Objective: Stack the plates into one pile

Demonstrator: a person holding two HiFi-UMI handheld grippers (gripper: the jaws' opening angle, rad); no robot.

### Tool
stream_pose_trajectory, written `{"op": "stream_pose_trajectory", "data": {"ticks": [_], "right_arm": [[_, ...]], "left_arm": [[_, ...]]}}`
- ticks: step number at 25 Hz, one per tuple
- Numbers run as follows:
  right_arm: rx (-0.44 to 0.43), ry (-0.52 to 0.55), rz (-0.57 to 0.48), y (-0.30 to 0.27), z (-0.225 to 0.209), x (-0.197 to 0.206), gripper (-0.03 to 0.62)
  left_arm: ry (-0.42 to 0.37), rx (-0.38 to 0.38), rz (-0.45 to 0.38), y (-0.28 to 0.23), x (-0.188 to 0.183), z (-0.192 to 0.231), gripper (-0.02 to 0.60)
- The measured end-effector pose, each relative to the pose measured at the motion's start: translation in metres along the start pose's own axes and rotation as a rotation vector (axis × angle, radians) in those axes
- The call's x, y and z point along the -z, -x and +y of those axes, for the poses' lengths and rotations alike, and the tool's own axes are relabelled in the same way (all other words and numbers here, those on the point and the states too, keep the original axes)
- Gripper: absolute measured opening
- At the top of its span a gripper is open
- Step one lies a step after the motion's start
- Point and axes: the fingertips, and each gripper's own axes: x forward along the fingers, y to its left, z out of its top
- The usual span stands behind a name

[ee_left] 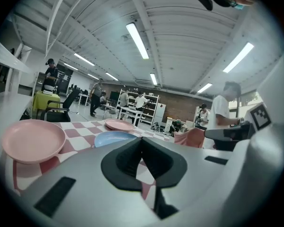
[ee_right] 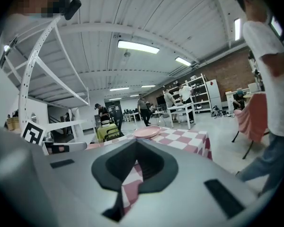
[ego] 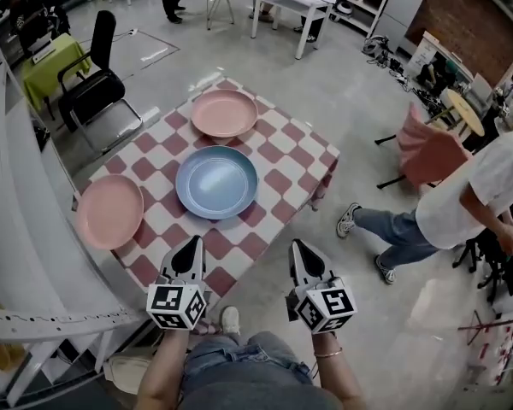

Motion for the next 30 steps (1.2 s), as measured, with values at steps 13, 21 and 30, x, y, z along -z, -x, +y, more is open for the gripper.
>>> {"op": "stream_pose_trajectory", "data": {"ticks": [13,21,30], "right_arm": [[-0.137,0.039,0.025,-0.077,-0.023,-0.020,0.009],[-0.318,0.072,0.094,-0.142,-0.047,-0.031,0.011],[-0.503,0.078,0.140,-0.191,-0.069,-0.049,0.009]], "left_arm": [[0.044,-0.046,-0.042,-0.040,-0.014,0.010,0.015],[0.070,-0.202,-0.071,-0.075,-0.018,0.012,0.015],[0.106,-0.409,-0.097,-0.087,-0.027,0.008,0.014]]}}
